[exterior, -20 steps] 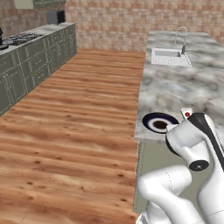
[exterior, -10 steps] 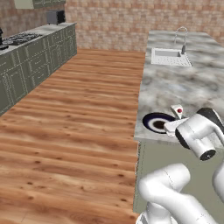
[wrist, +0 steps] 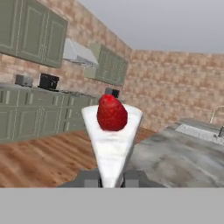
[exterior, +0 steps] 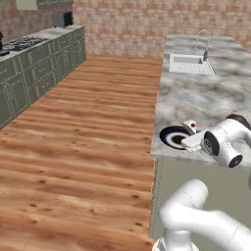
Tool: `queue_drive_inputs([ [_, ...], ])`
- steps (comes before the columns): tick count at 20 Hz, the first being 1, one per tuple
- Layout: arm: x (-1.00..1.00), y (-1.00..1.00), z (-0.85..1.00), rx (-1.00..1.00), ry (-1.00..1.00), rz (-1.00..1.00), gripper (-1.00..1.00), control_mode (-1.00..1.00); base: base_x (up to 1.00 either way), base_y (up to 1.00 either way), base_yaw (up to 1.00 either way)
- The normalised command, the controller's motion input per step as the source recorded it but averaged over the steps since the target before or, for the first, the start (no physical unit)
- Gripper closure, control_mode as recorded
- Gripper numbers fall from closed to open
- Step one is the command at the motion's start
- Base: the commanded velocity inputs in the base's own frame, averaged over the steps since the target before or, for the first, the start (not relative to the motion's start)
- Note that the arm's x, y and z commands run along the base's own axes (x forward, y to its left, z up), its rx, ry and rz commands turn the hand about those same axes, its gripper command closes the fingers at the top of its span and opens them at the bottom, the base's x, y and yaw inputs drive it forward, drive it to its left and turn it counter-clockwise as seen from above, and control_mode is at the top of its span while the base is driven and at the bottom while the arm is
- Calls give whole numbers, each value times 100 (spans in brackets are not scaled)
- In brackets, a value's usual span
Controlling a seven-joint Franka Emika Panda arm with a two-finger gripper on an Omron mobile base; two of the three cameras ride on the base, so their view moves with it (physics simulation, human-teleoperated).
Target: Take the baked cake out of the oven and place it on the plate for cooling. Then close the oven door.
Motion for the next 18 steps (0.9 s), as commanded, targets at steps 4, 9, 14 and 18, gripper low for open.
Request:
queue_drive_inputs([
  [4, 18, -42, 0, 0, 26, 9, 100, -100, 0, 0, 0],
  [9, 21, -35, 0, 0, 24, 6, 100, -100, 0, 0, 0],
  [14, 23, -4, 0, 0, 20, 1, 100, -100, 0, 0, 0],
  [18, 13, 0, -11, 0, 17, 6, 100, -100, 0, 0, 0],
])
